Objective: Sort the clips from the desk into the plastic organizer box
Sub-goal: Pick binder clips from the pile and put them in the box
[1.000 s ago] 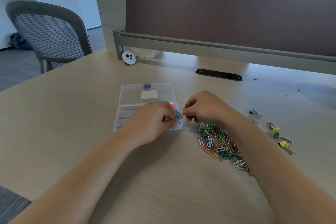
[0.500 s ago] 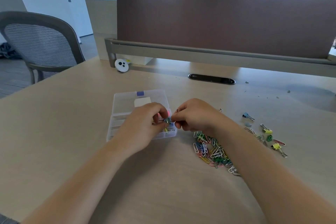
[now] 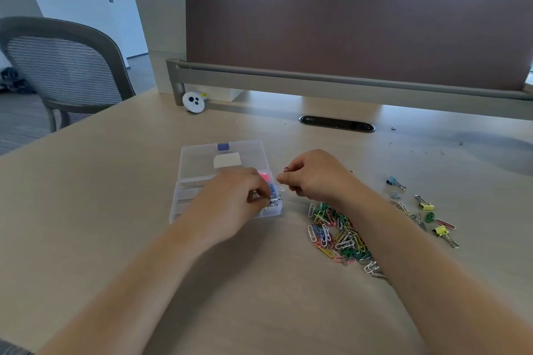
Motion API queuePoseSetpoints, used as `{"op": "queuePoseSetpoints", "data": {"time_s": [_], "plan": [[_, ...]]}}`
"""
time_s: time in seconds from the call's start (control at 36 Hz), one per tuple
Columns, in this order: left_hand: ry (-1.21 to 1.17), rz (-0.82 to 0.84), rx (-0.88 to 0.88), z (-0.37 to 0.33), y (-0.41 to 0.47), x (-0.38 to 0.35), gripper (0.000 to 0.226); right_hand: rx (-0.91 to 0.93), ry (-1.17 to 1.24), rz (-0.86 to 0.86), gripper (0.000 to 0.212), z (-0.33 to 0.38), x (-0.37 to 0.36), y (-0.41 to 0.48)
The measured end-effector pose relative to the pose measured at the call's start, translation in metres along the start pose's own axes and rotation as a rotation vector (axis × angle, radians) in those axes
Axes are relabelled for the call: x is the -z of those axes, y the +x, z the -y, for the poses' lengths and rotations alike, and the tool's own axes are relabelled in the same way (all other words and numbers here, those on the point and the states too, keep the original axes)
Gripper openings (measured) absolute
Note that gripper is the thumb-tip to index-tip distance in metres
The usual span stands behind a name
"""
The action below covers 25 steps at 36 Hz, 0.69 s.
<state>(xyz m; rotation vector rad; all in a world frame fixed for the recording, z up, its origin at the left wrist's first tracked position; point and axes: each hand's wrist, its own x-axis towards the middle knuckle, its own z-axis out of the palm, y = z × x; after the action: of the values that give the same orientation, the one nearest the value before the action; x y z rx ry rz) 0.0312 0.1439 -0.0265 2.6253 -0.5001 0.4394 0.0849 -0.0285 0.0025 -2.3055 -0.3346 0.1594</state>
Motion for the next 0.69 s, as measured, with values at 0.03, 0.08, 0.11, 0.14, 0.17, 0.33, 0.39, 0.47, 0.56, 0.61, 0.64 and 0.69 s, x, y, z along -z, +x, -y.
{"op": "queuePoseSetpoints", "data": {"time_s": [0.03, 0.08, 0.11, 0.14, 0.17, 0.33, 0.39, 0.47, 0.56, 0.61, 0.64, 0.69], "plan": [[0.007, 0.006, -0.01, -0.0005, 0.0004, 0.0001, 0.005, 0.001, -0.005, -0.003, 0.025, 0.0005, 0.0, -0.0003], [0.016, 0.017, -0.017, -0.0002, 0.0008, 0.0002, 0.004, 0.002, -0.012, -0.005, 0.024, 0.001, 0.0003, -0.0004], [0.017, 0.019, -0.014, 0.0005, 0.0009, 0.0001, 0.004, 0.001, -0.019, -0.004, 0.023, 0.0012, 0.0003, -0.0008], [0.016, 0.02, -0.01, 0.001, 0.0009, -0.0002, 0.004, 0.001, -0.025, -0.002, 0.023, 0.0013, 0.0001, -0.0011], [0.012, 0.02, -0.007, 0.0018, 0.0009, -0.0006, 0.004, 0.001, -0.025, 0.0, 0.022, 0.0012, -0.0004, -0.0012], [-0.01, 0.005, 0.011, 0.0028, 0.0018, -0.001, 0.007, -0.004, -0.026, 0.007, 0.022, 0.0018, 0.0004, -0.002], [-0.015, 0.009, 0.014, 0.0031, 0.0014, -0.0005, 0.007, -0.003, -0.03, 0.005, 0.023, 0.0015, 0.0007, -0.0019], [0.006, 0.031, 0.007, 0.0028, 0.002, -0.0004, 0.006, 0.0, -0.032, 0.007, 0.022, 0.0016, 0.0013, -0.002], [0.007, 0.047, -0.001, 0.0031, 0.0023, -0.0009, 0.007, 0.004, -0.03, 0.007, 0.022, 0.0018, 0.0012, -0.0014], [0.016, 0.053, -0.011, 0.004, 0.0026, -0.002, 0.008, 0.003, -0.027, 0.011, 0.021, 0.0015, 0.001, -0.0006], [0.022, 0.055, -0.015, 0.0044, 0.0031, -0.0025, 0.008, 0.002, -0.023, 0.015, 0.02, 0.0013, 0.001, -0.0002], [0.037, 0.06, -0.025, 0.0052, 0.0045, -0.0039, 0.009, -0.001, -0.014, 0.015, 0.018, 0.0006, 0.0013, 0.0004]]}}
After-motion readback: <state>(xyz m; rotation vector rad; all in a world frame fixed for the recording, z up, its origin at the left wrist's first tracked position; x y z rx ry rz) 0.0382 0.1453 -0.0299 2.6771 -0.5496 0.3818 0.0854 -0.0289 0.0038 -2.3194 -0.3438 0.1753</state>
